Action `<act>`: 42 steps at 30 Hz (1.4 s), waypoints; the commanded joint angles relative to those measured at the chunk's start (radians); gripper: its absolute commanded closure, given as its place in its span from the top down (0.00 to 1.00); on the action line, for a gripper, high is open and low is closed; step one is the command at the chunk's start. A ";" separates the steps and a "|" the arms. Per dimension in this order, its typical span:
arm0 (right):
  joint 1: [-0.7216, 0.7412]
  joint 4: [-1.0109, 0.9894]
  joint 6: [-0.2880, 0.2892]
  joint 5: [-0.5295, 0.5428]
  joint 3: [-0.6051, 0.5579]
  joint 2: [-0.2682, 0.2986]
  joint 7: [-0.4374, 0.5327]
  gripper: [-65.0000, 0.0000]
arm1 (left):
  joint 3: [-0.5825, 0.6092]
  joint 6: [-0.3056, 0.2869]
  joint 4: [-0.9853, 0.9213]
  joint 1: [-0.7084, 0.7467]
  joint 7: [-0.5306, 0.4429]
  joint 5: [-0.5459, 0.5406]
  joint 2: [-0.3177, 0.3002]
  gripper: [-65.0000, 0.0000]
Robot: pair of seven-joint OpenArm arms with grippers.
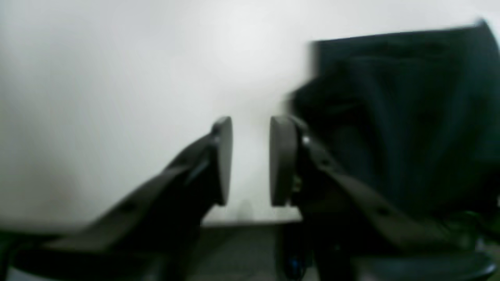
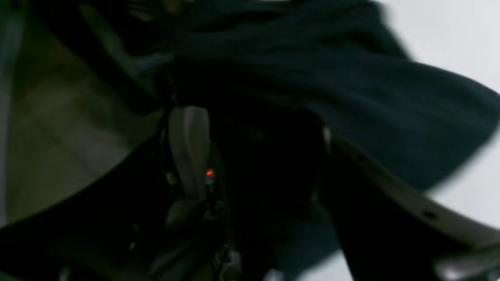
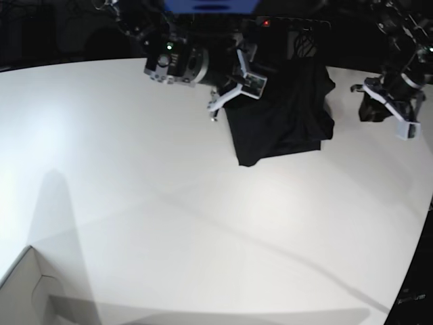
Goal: Layout the t-shirt on the table in an organized manner, then fold the t-shirt properly
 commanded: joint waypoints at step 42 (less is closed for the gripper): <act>-0.120 0.179 0.000 0.016 0.338 -0.013 0.028 0.54 | 0.116 -0.011 -0.036 -0.150 -0.051 0.226 0.066 0.22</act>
